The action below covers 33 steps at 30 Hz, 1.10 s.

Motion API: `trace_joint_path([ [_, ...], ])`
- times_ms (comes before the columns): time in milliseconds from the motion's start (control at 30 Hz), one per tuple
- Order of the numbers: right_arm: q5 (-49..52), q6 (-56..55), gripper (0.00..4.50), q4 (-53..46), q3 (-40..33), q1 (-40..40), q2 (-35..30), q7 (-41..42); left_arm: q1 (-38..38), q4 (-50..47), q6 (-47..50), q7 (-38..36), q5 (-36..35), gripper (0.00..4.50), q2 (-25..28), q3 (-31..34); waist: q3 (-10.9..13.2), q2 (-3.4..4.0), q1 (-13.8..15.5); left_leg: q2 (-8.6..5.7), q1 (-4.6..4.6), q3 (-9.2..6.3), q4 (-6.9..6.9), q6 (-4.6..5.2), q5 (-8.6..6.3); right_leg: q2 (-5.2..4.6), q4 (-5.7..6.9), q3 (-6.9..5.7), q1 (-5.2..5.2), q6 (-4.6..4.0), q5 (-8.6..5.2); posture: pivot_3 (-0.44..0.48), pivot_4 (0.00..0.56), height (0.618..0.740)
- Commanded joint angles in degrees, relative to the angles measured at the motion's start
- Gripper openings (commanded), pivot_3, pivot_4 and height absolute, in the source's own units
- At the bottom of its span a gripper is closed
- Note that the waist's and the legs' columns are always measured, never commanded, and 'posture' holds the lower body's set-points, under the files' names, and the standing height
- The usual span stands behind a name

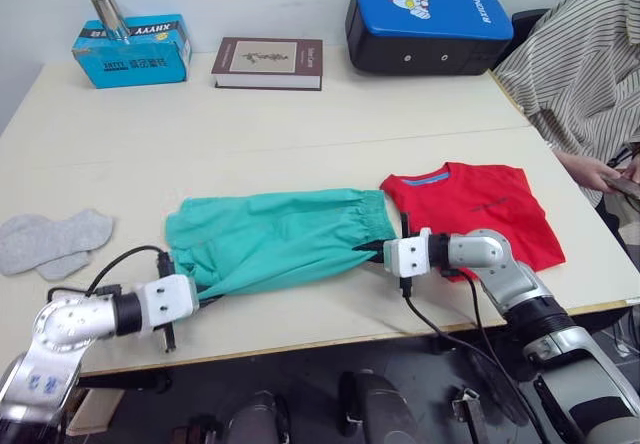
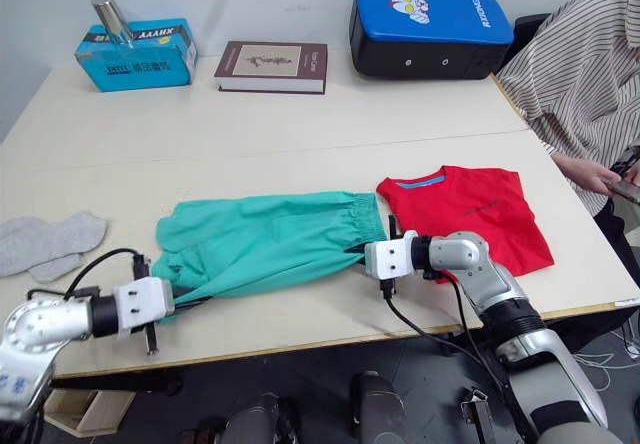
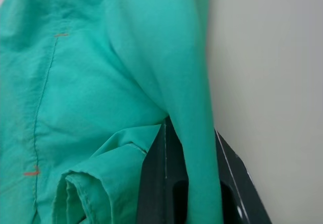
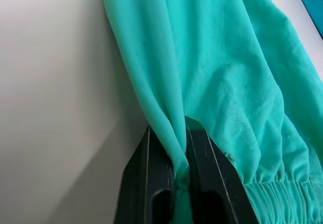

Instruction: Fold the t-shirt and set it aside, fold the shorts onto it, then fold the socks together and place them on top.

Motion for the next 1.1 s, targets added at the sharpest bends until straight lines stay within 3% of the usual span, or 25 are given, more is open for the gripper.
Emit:
trace_joint_path([
  [33, 1.2, -0.3, 0.0, -0.4, -3.0, 2.5, -3.0, 0.4, 4.3, -5.7, 4.9, 2.2, -2.9, 0.02, -1.7, 3.2, 0.0, 0.0, 0.5, -0.01, 0.01, 0.0, 0.0, 0.0, 0.0, -0.02, 0.01, 0.01, 0.0, 0.0, 0.0, 0.0, 0.15, 0.74],
  [100, 3.1, 1.6, 0.0, -1.8, -4.1, 4.2, -2.9, 0.1, 5.1, -6.3, 6.5, 3.3, -3.3, 0.25, -2.8, 3.7, 0.0, 0.0, 0.9, -0.01, 0.03, 0.0, 0.01, -0.01, -0.01, -0.01, 0.0, 0.01, 0.0, -0.01, 0.0, 0.0, 0.15, 0.74],
  [200, 6.3, 4.8, 0.92, -5.0, -5.3, 6.7, -3.4, 1.8, 6.2, -7.4, 10.0, 1.1, -7.2, 0.96, -2.5, 4.1, 0.0, 0.0, 1.1, 0.0, 0.03, -0.05, 0.01, -0.05, -0.02, 0.0, 0.01, -0.02, 0.0, -0.04, -0.01, 0.0, 0.15, 0.74],
  [333, 12.2, 8.7, 2.28, -10.0, -7.3, 9.1, -6.1, 6.9, 7.4, -6.7, 10.0, -1.5, -6.5, 2.19, -0.2, 5.5, 0.0, 0.0, 1.1, 0.01, 0.03, -0.07, 0.0, -0.07, -0.08, -0.01, 0.0, -0.03, 0.0, -0.09, -0.04, 0.0, 0.15, 0.74],
  [400, 19.8, 17.1, 2.9, -16.8, -9.7, 12.1, -9.5, 11.0, 10.1, -8.7, 13.5, -5.4, -12.8, 2.21, 0.7, 9.0, 0.0, 0.01, 1.1, 0.01, 0.03, -0.07, -0.01, -0.06, -0.1, -0.01, 0.0, -0.04, 0.0, -0.12, -0.06, 0.0, 0.15, 0.74],
  [567, 34.5, 39.3, 2.9, -33.1, -15.8, 18.7, -15.4, 10.6, 15.0, -12.4, 22.4, -12.8, -26.1, 2.21, 3.3, 18.0, 0.0, 0.01, 1.2, 0.16, 0.03, -0.14, 0.0, -0.1, -0.28, -0.01, -0.02, -0.18, -0.01, -0.31, -0.17, 0.0, 0.15, 0.74],
  [667, 38.2, 48.2, 2.28, -39.8, -17.0, 18.0, -11.5, 2.3, 12.6, -13.5, 27.5, -11.1, -34.0, 1.6, 2.7, 21.0, 0.0, -0.03, 1.0, 0.27, 0.08, -0.18, 0.0, -0.18, -0.31, 0.11, -0.01, -0.22, 0.0, -0.38, -0.17, 0.0, 0.15, 0.74],
  [733, 37.4, 51.7, 1.57, -42.1, -15.9, 17.0, -7.8, -2.9, 8.5, -13.4, 29.5, -8.1, -37.3, 0.99, 1.6, 20.3, 0.0, -0.02, 1.2, 0.33, 0.08, -0.26, 0.0, -0.26, -0.32, 0.22, 0.01, -0.23, 0.01, -0.45, -0.19, 0.0, 0.15, 0.74],
  [833, 30.8, 52.6, 0.54, -42.2, -11.2, 15.5, -0.4, -9.7, -1.8, -11.2, 30.2, -1.2, -34.7, 0.02, -1.3, 13.6, 0.0, -0.01, 1.9, 0.33, 0.05, -0.3, -0.04, -0.41, -0.24, 0.27, 0.07, -0.22, -0.02, -0.51, -0.2, 0.0, 0.15, 0.74],
  [900, 25.3, 52.4, 0.05, -40.0, -7.5, 14.4, 5.5, -15.2, -8.3, -8.4, 27.6, 2.8, -26.8, 0.0, -4.0, 5.9, 0.0, 0.01, 2.3, 0.31, 0.06, -0.3, -0.05, -0.45, -0.22, 0.28, 0.07, -0.21, -0.01, -0.52, -0.2, 0.0, 0.15, 0.74],
  [1100, 12.0, 50.8, 0.05, -32.9, 0.5, 11.4, 14.6, -23.1, -19.5, 2.2, 21.6, 13.8, -9.4, 0.0, -14.4, -10.3, -0.1, -0.03, 2.3, 0.25, -0.09, -0.11, 0.05, -0.42, -0.22, 0.35, 0.08, -0.21, -0.08, -0.5, -0.18, 0.0, 0.15, 0.74],
])
